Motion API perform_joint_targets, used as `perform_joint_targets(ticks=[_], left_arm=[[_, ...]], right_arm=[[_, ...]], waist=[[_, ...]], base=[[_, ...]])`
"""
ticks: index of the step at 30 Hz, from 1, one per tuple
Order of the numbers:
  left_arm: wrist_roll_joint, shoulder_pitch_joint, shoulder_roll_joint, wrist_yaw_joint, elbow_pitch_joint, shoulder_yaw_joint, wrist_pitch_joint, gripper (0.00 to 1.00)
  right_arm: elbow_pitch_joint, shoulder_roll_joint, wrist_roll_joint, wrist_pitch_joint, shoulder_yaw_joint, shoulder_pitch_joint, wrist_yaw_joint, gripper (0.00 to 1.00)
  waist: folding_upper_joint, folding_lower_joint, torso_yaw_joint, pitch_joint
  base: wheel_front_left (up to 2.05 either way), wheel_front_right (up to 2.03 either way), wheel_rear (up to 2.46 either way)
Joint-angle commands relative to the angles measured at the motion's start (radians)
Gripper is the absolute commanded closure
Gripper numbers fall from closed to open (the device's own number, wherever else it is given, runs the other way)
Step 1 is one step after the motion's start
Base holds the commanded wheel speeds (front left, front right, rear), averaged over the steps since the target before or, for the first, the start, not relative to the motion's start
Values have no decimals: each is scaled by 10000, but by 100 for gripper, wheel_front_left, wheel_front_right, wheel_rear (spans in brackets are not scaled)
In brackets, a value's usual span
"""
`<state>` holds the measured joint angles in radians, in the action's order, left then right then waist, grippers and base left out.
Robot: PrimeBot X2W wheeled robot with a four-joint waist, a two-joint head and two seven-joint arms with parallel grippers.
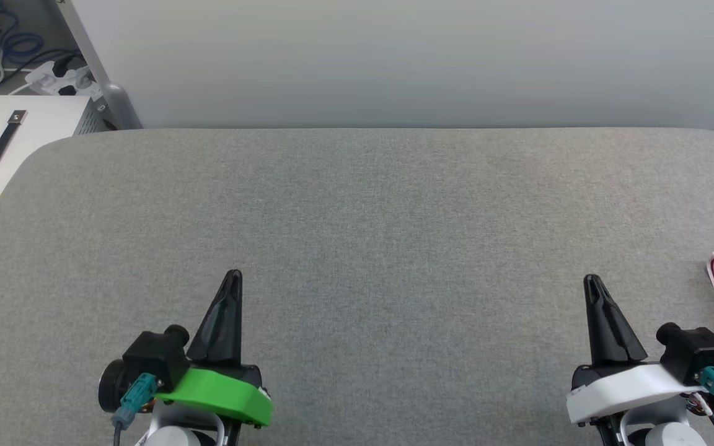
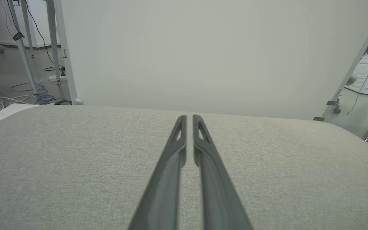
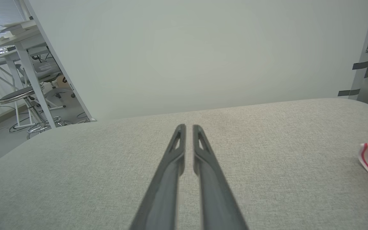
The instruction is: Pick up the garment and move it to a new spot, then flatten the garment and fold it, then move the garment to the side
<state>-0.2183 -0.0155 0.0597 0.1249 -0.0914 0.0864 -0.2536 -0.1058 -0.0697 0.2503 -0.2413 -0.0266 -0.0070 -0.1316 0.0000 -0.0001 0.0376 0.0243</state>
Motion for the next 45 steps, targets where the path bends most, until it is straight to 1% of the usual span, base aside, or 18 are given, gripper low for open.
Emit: perform_joint_targets(ticks=[1,45], left_arm=[[55,4,-12,-31,13,-28,59,100],[835,59,-42,-477,343,-334,967,100]], right_arm=[[26,7,-64,56,9,2,0,100],[404,76,-958,920,103,27,4,100]], waist=[[0,1,-4,-2],[0,1,-140,-91]], base=[[0,0,0],[0,0,0]])
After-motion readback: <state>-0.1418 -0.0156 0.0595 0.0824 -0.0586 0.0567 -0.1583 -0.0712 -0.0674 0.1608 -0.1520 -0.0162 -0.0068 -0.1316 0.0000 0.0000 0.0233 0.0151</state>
